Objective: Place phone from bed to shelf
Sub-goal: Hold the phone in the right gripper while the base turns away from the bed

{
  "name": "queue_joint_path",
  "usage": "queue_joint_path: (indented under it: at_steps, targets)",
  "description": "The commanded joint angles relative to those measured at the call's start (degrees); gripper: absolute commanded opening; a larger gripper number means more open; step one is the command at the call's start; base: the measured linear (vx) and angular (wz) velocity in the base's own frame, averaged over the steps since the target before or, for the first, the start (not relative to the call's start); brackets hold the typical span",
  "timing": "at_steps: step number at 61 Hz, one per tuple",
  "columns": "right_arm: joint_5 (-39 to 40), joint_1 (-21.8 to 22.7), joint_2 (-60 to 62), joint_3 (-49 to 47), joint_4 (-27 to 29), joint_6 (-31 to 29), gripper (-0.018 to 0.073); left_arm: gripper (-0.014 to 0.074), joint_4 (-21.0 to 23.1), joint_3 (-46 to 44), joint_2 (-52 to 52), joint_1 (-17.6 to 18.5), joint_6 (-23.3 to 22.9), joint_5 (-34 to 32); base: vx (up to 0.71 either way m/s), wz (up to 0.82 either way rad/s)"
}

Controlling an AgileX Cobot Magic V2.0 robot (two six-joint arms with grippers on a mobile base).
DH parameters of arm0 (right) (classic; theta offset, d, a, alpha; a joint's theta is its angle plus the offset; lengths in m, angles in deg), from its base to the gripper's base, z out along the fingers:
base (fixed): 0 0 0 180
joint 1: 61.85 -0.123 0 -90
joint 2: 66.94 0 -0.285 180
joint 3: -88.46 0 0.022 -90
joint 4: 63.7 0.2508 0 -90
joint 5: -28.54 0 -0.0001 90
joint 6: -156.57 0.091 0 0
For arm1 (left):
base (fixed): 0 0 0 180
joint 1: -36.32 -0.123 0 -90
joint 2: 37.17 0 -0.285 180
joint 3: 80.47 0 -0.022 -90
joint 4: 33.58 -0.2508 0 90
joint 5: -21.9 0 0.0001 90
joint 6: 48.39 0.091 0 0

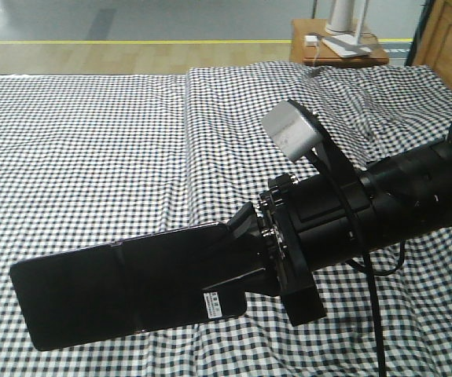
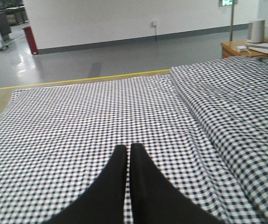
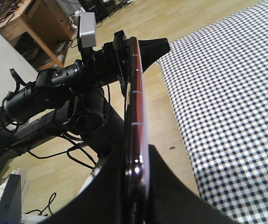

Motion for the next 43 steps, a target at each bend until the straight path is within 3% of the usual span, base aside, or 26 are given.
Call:
queue_joint_path:
  at_steps: [1,43]
  targets:
    - [-4.7,0.0,2.0,-1.7,5.1,-0.7,-0.0002,0.0001,0.5,-1.3,0.6,0.3,-0.3,-4.1,-0.07,0.28]
    - [-4.7,0.0,2.0,-1.7,5.1,-0.7,-0.0002,0.0001,0.5,-1.3,0.6,0.3,-0.3,-4.1,-0.11,0.44]
